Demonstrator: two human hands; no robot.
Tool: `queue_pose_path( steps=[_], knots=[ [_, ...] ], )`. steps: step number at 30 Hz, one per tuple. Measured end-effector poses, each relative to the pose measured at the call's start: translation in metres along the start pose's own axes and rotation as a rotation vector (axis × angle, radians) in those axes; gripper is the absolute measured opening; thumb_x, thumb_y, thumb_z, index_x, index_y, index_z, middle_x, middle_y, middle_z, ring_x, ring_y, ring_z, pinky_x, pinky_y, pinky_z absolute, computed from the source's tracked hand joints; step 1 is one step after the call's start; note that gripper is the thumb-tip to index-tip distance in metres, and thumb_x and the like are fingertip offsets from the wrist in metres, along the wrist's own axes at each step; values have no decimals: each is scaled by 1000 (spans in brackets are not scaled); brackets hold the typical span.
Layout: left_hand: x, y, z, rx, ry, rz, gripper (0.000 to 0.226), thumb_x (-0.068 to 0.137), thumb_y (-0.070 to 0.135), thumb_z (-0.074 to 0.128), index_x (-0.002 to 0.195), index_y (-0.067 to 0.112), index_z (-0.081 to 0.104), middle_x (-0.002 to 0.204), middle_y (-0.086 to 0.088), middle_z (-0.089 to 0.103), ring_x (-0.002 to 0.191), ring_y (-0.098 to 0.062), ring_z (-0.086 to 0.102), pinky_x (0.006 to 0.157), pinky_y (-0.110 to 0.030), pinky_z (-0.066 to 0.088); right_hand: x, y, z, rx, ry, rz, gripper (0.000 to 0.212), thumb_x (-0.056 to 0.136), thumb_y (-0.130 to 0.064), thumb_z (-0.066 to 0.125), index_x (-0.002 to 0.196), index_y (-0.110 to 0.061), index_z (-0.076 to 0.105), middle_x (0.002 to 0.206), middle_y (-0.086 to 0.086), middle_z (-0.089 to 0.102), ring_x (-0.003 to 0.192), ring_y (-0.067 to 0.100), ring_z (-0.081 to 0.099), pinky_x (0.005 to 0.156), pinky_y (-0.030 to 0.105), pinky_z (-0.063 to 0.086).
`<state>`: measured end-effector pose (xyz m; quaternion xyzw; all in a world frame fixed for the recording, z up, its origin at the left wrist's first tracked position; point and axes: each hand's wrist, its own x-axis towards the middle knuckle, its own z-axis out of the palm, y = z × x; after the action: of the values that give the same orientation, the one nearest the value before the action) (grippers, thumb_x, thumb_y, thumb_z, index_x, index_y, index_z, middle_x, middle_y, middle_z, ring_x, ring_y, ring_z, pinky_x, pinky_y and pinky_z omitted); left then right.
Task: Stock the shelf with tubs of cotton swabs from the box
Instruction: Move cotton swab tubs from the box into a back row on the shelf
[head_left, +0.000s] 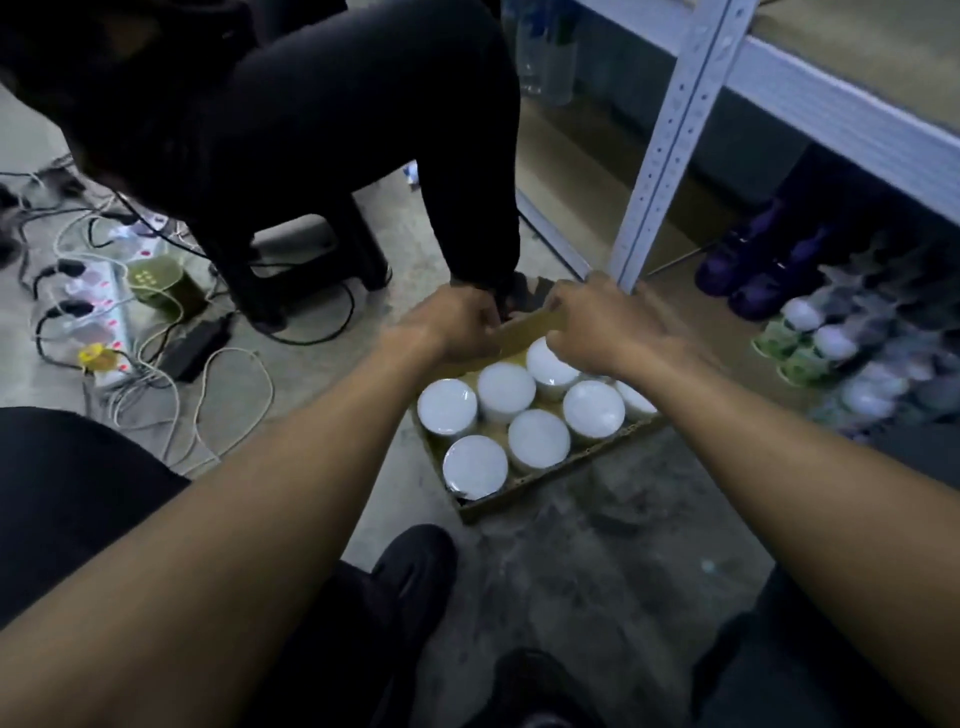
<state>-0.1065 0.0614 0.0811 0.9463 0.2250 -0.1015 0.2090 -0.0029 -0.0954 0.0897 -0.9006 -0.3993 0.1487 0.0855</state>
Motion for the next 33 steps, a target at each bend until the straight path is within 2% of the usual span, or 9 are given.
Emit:
queue_pose_path(
  steps=[5, 10, 13, 16, 18, 20, 22, 29, 33],
  knots=[
    [3, -41, 51, 3, -117, -121, 35, 75, 27, 71, 109, 24, 64, 109, 0, 62, 98, -23, 61, 78, -32, 52, 7, -16, 69, 24, -147, -14, 41, 90, -31, 61, 131, -26, 54, 137, 7, 47, 114, 31, 55, 80, 38, 48],
    [6, -76, 93, 7, -186, -163, 52, 81, 22, 70, 131, 22, 56, 134, -4, 54, 117, -24, 56, 91, -33, 52, 7, -28, 130, -1, -272, -26, 42, 91, -36, 61, 130, -25, 49, 128, 6, 44, 104, 34, 57, 76, 40, 48],
    [13, -89, 110, -28, -198, -157, 61, 81, 19, 71, 138, 20, 49, 144, -3, 45, 125, -25, 51, 90, -29, 49, 4, -30, 158, -24, -321, -58, 46, 89, -33, 64, 131, -23, 46, 122, 6, 44, 99, 34, 58, 69, 38, 44],
    [21, -97, 125, -9, -196, -147, 73, 74, 33, 75, 140, 25, 45, 144, -2, 43, 131, -27, 46, 98, -35, 48, 1, -30, 181, -31, -354, -82, 60, 85, -33, 69, 138, -27, 41, 125, 6, 42, 105, 34, 54, 72, 40, 47],
    [24, -97, 133, 3, -212, -161, 88, 72, 45, 77, 147, 25, 36, 151, -4, 31, 140, -29, 32, 106, -44, 43, -1, -28, 194, -26, -370, -97, 71, 83, -31, 71, 144, -29, 35, 134, 4, 40, 113, 34, 48, 77, 42, 49],
    [28, -100, 140, 12, -231, -170, 95, 74, 46, 76, 152, 26, 25, 156, -4, 20, 143, -33, 21, 108, -50, 40, -4, -27, 207, -57, -340, -117, 79, 80, -30, 73, 147, -27, 30, 139, 4, 39, 116, 34, 42, 75, 40, 45],
    [33, -101, 146, 45, -248, -172, 98, 74, 43, 76, 153, 29, 20, 156, -2, 17, 143, -34, 18, 107, -52, 41, -5, -27, 216, -96, -273, -126, 83, 79, -33, 75, 147, -24, 29, 138, 4, 42, 115, 35, 41, 72, 38, 41],
    [43, -102, 148, 55, -257, -199, 96, 75, 47, 73, 153, 36, 18, 159, -1, 17, 142, -35, 23, 111, -47, 36, -2, -30, 224, -116, -190, -135, 87, 80, -43, 70, 152, -20, 26, 145, 3, 42, 114, 34, 40, 73, 37, 31],
    [44, -102, 152, 64, -229, -221, 93, 75, 53, 70, 152, 40, 19, 160, -5, 19, 142, -36, 25, 112, -44, 32, -8, -32, 224, -163, -125, -125, 86, 83, -40, 68, 153, -18, 24, 145, 6, 43, 120, 34, 40, 76, 36, 28]
  ],
)
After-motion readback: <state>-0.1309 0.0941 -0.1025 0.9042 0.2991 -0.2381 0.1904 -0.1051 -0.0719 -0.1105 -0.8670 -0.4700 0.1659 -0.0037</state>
